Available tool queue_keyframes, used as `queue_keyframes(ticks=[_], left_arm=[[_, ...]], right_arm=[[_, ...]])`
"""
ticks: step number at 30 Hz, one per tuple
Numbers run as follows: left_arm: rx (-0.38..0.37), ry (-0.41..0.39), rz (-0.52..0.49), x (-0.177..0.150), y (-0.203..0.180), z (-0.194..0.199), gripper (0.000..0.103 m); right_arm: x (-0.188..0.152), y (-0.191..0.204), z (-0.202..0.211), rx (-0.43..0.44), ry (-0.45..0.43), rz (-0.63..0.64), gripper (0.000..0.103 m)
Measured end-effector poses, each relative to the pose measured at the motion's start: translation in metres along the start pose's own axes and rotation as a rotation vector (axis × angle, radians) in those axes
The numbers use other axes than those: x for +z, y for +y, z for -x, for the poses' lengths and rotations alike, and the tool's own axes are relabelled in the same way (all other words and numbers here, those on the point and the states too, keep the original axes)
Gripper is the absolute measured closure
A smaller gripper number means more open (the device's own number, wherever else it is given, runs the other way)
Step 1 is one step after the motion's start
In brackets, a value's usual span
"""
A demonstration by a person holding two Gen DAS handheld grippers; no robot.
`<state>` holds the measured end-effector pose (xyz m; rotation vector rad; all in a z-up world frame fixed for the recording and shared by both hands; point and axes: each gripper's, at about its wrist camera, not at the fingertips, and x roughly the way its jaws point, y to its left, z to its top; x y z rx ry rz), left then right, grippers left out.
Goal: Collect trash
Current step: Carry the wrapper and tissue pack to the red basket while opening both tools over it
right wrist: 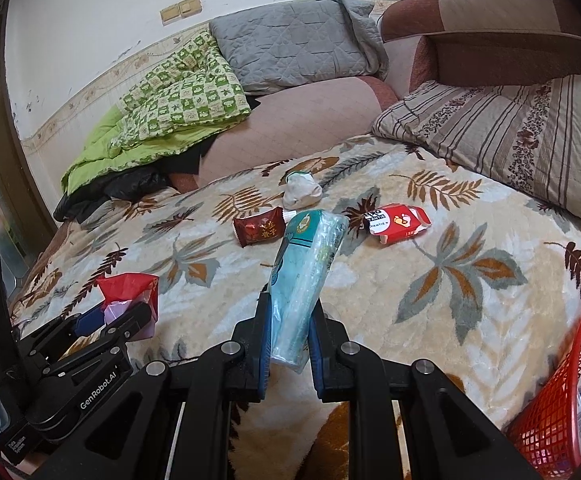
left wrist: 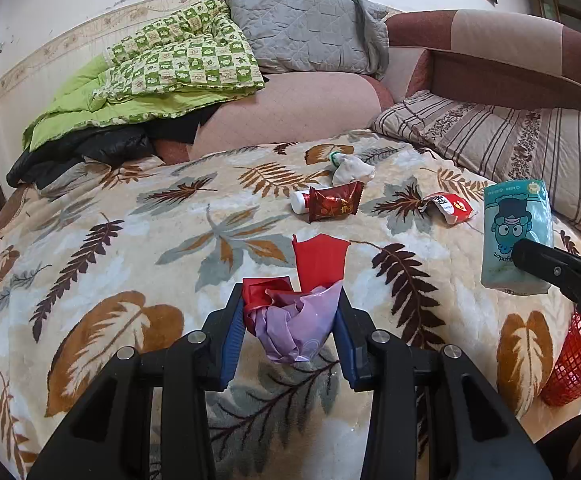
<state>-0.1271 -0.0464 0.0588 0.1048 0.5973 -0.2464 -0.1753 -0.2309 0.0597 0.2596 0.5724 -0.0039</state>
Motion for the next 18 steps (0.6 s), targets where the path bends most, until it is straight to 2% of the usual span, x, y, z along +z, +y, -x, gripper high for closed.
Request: queue_keyframes(ticks=[10,13,18], left_arm=[[-0.008,0.002,0.002,0.0,-0.004,-0.001,0.064],[-0.057,0.006,0.016,0.0,-0.005,-0.001,0.064],[-0.227,-0.013,0.02,0.001,-0.01,0.009,0.064]], right_arm=[[0.0,-0.002,0.0,0.001,0.002,-0.005,0.086],[0.001,-0.007,0.001,0.01,0.001,-0.032,0.086],[0.003,-0.028,0.018,0.046,-0.018,-0.137,0.086]])
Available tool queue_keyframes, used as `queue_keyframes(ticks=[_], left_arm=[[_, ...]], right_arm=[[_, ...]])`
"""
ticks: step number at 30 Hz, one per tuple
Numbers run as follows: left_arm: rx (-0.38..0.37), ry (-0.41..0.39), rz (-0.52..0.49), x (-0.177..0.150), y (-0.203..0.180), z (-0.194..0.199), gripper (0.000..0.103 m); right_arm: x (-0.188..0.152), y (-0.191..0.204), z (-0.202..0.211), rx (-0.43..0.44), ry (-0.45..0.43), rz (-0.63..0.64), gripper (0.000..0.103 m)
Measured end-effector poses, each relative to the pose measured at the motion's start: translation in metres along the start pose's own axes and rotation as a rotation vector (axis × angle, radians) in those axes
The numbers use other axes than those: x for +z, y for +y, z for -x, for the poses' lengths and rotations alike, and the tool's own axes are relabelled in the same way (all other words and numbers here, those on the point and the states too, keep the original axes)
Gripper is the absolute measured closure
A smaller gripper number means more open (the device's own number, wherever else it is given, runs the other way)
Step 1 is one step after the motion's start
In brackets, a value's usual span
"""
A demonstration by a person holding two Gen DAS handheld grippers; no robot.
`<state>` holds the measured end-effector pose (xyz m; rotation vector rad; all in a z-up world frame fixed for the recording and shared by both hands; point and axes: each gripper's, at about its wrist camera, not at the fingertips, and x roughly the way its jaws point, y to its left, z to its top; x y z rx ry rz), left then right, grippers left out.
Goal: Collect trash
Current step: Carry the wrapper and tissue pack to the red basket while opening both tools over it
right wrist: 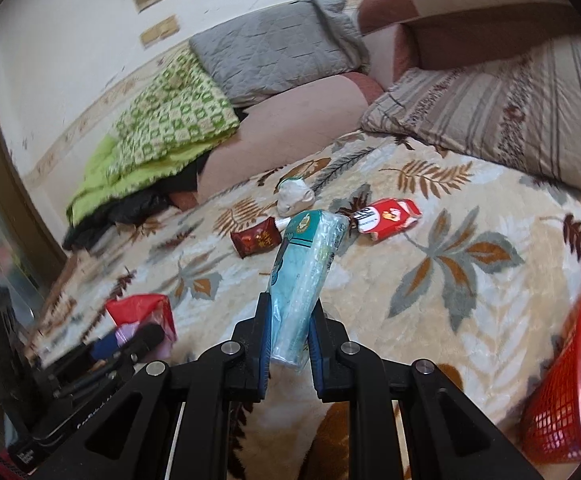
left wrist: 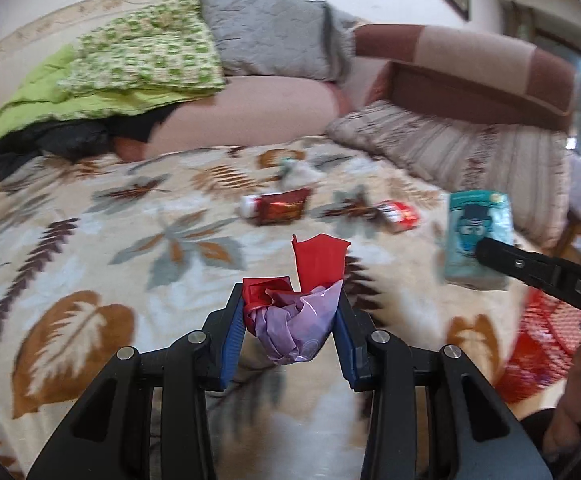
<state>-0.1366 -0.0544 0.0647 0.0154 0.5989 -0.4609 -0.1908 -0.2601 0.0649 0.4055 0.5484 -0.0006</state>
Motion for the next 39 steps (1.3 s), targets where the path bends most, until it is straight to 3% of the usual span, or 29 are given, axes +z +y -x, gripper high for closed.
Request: queue_keyframes(ticks=[6,13,25,31,35,37,38,39], left_arm=[[-0.075,0.002,-0.04,-0.001,-0.015,0.003,0.064],[-0.164,0.024,-0.103,0.004,-0.046,0.009,0.064],[-0.471,0.07,-0.265,0.029,-0.202,0.019,0.064],[-0.583,0.144,-0.3,0.027,-0.271,0.007,0.063],[-0.621,0.175,-0.31,0.031,-0.303,-0.004,0.063],[-0.648,0.196,-0.297,0.034,-0.321,-0.012,0.053],[-0.645,0.207,-0.294,0.035,-0.326,-0.016,0.04],[-0.636,0.215,-0.29,0.035,-0.329,-0.019,0.033]], right_arm=[[0.003,-0.025,0.034,0.012,-0.016,-0.071,0.086],[0.003,-0.077,0.089,-0.094,-0.053,-0.114,0.086],[-0.016,-0.192,0.212,-0.34,-0.137,-0.257,0.086],[-0.017,-0.219,0.232,-0.364,-0.149,-0.286,0.085],[-0.015,-0.23,0.223,-0.366,-0.127,-0.291,0.084],[-0.014,-0.233,0.213,-0.375,-0.1,-0.284,0.083],[-0.013,-0.236,0.208,-0.381,-0.084,-0.287,0.083],[-0.013,-0.24,0.205,-0.396,-0.072,-0.299,0.076]])
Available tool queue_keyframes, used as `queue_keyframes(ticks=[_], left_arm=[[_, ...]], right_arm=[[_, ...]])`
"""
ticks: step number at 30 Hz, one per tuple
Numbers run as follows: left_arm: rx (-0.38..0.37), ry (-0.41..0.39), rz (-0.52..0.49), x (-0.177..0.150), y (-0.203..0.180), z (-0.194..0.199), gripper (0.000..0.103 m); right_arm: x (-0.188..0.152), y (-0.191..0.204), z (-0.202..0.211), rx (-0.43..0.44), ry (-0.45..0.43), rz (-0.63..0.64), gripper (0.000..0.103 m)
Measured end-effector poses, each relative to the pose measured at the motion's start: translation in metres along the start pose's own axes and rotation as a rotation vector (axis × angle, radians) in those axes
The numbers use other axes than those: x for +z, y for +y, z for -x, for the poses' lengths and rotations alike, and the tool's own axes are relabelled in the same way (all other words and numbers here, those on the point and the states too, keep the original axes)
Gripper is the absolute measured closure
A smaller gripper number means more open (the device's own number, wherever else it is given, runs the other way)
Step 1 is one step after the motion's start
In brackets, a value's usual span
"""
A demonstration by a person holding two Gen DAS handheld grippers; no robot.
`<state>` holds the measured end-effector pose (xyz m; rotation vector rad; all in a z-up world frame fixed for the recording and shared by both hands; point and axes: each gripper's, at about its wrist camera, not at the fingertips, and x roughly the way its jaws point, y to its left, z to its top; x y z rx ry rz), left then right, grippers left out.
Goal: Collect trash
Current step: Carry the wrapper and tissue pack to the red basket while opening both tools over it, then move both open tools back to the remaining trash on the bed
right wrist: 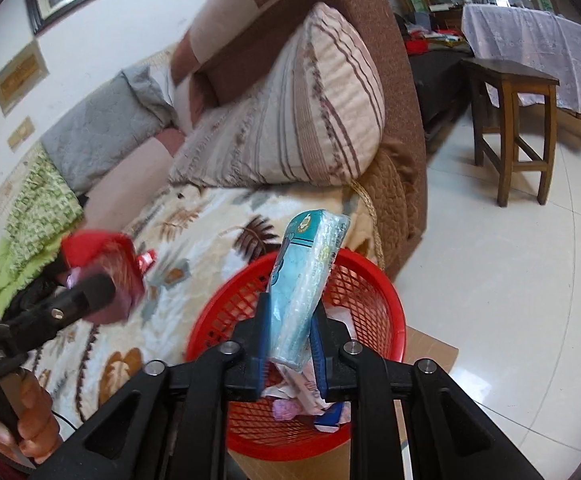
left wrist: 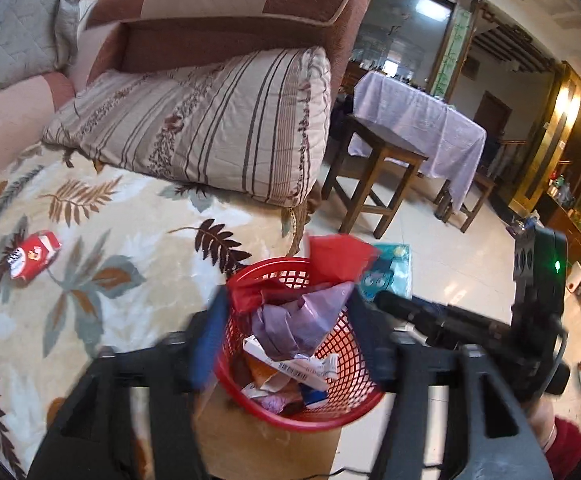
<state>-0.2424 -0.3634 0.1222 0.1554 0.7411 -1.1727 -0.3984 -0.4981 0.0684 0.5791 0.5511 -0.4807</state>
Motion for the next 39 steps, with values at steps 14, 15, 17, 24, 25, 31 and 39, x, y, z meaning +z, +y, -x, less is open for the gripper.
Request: queue_keyframes(ticks=[14,15,17,24,25,31,39], left_arm=[[0.119,-0.005,0.147,-0.037,0.08,0.059,0.033],[0.144,0.0,0.147,-0.044,0.087,0.067,0.033],[0.198,0.0,0.149,-0.055,0.102,0.083,0.033],[0.323,-0.031,0.267,-0.093,0.171,0.15,0.033],[0.345,-0.038,0.29,-0.098,0.184,0.162,0.033],[0.439,-0.089,0.382,-0.112,0.24,0.215,0.033],[0.532,-0.098,0.431,-0.092,0.314,0.223,0.032]], right_arm=[[-0.008,0.029,0.004,0.057,0.007,0.017,0.051],[-0.01,0.042,0.004,0.075,0.016,0.038,0.051],[-0.013,0.065,0.002,0.107,0.03,0.084,0.051],[-0.02,0.149,-0.009,0.208,0.073,0.208,0.045],[-0.02,0.162,-0.012,0.215,0.082,0.223,0.045],[-0.013,0.231,-0.026,0.274,0.13,0.276,0.042],[0.011,0.308,-0.085,0.344,0.162,0.191,0.035]])
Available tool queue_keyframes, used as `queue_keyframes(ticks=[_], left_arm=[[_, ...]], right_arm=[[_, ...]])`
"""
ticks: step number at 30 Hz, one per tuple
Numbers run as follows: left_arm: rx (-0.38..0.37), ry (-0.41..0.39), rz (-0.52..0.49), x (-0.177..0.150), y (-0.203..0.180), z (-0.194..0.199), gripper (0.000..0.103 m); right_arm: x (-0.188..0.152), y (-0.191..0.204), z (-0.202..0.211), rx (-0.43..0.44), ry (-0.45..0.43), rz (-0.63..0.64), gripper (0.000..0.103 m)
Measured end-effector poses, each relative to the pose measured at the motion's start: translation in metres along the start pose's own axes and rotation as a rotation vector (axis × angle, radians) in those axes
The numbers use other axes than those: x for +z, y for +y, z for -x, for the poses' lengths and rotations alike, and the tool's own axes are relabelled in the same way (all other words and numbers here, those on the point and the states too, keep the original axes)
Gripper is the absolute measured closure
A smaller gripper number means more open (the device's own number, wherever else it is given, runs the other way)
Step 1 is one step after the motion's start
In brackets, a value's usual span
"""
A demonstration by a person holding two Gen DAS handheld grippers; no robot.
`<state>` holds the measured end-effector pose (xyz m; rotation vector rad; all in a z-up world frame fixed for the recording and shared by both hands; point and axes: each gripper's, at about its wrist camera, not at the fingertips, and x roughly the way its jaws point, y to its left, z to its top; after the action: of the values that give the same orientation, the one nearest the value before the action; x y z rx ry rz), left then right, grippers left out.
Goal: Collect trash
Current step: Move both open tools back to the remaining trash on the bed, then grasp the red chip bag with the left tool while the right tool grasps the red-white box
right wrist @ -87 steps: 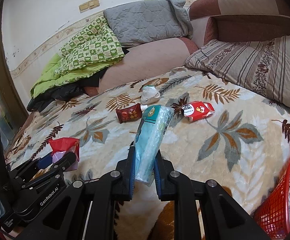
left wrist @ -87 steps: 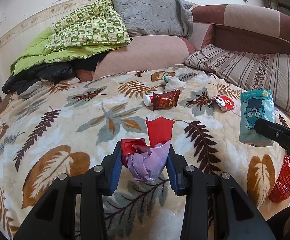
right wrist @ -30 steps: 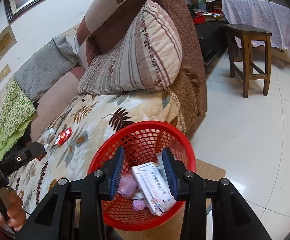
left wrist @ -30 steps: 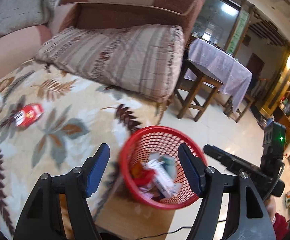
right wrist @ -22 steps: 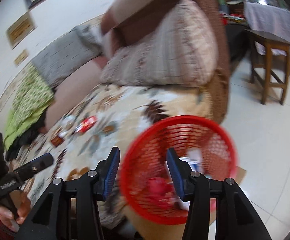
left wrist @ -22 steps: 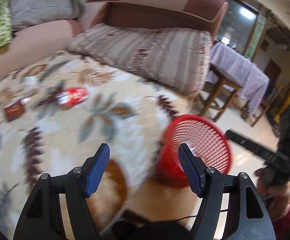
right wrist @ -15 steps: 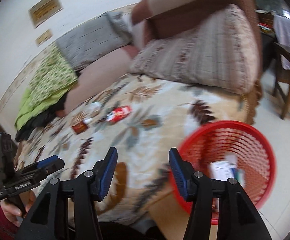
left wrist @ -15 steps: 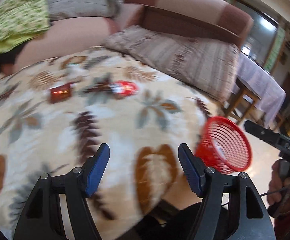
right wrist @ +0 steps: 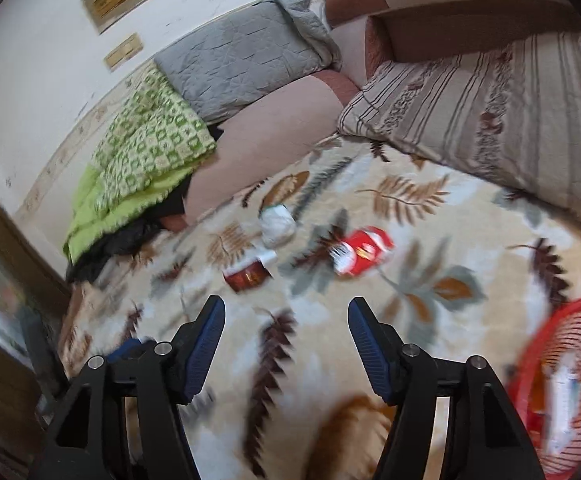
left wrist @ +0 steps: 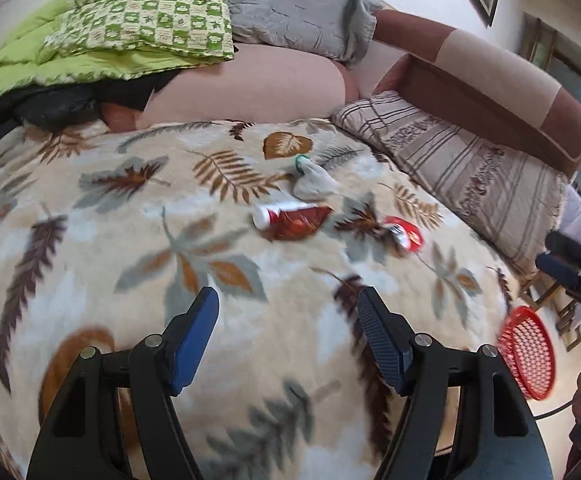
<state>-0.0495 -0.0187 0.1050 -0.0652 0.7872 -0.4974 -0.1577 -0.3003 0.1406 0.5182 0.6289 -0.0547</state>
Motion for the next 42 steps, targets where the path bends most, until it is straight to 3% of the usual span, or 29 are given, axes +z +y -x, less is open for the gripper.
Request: queue_keyframes(ticks=[5,10,13,19,20,23,24,26,31,35,38,42], left_arm=[[0.043,0.021,-0.162,0.038,-0.013,-0.052,0.03],[0.059,0.076,-0.358,0.055,-0.033,-0.115,0.028],[0.092,0.082,-0.455,0.058,-0.041,-0.145,0.028],[0.14,0.138,-0.561,0.052,-0.056,-0.194,0.029],[0.143,0.142,-0.563,0.051,-0.057,-0.198,0.034],[0.2,0.106,-0.556,0.046,-0.057,-0.206,0.041],[0.208,0.094,-0.547,0.046,-0.057,-0.206,0.054],[0.227,0.056,-0.497,0.049,-0.056,-0.201,0.07],[0.189,0.068,-0.364,0.049,-0.054,-0.184,0.071],[0.111,0.068,-0.246,0.04,-0.048,-0.149,0.071],[0.093,0.058,-0.16,0.03,-0.039,-0.118,0.071],[0.1,0.047,-0.005,0.011,-0.021,-0.09,0.071]], right_arm=[[0.022,-0.002,-0.057,-0.033,-0.033,-0.141,0.035],[0.009,-0.025,-0.091,-0.075,-0.04,-0.168,0.035],[0.006,-0.043,-0.104,-0.088,0.004,-0.182,0.035],[0.004,-0.07,-0.106,-0.121,0.0,-0.236,0.035],[0.004,-0.072,-0.106,-0.127,-0.002,-0.237,0.035],[0.006,-0.076,-0.106,-0.136,-0.013,-0.246,0.035],[0.007,-0.078,-0.106,-0.14,-0.017,-0.25,0.035],[0.011,-0.085,-0.109,-0.15,-0.023,-0.263,0.035],[0.023,-0.106,-0.128,-0.178,-0.025,-0.291,0.035],[0.039,-0.124,-0.161,-0.165,0.006,-0.288,0.035],[0.045,-0.135,-0.185,-0.176,0.037,-0.266,0.035],[0.042,-0.128,-0.198,-0.082,0.08,-0.25,0.04]])
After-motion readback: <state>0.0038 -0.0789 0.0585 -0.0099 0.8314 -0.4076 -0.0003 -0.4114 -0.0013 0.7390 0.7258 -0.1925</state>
